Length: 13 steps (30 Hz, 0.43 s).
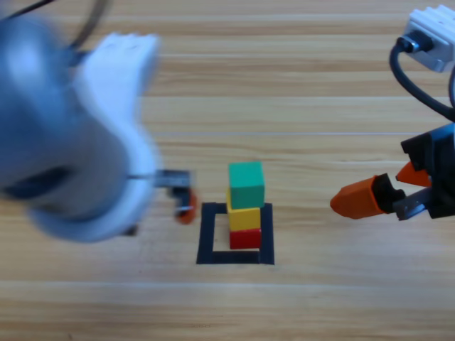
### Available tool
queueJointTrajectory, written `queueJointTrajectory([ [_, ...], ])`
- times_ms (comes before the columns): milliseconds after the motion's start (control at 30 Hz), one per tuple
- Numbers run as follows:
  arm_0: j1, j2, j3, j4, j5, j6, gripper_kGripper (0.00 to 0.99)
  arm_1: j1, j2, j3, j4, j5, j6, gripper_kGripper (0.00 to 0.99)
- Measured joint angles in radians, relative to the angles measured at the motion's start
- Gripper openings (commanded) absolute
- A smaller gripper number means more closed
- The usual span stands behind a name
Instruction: Stack the blocks in the rectangular block: red at the bottom, yellow in the middle, green on top
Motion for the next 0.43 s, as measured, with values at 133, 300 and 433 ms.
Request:
queueJointTrajectory([
  [133,0.0,-0.125,0.092,-0.045,0.007,0.018,0.99,0.0,0.0,0.0,0.0,0.0,0.0,0.99],
  [300,0.0,-0.147,0.102,-0.049,0.01,0.019,0.99,0.0,0.0,0.0,0.0,0.001,0.0,0.99],
  [433,0.0,-0.147,0.119,-0.062,0.01,0.019,0.99,0.0,0.0,0.0,0.0,0.001,0.0,0.99],
])
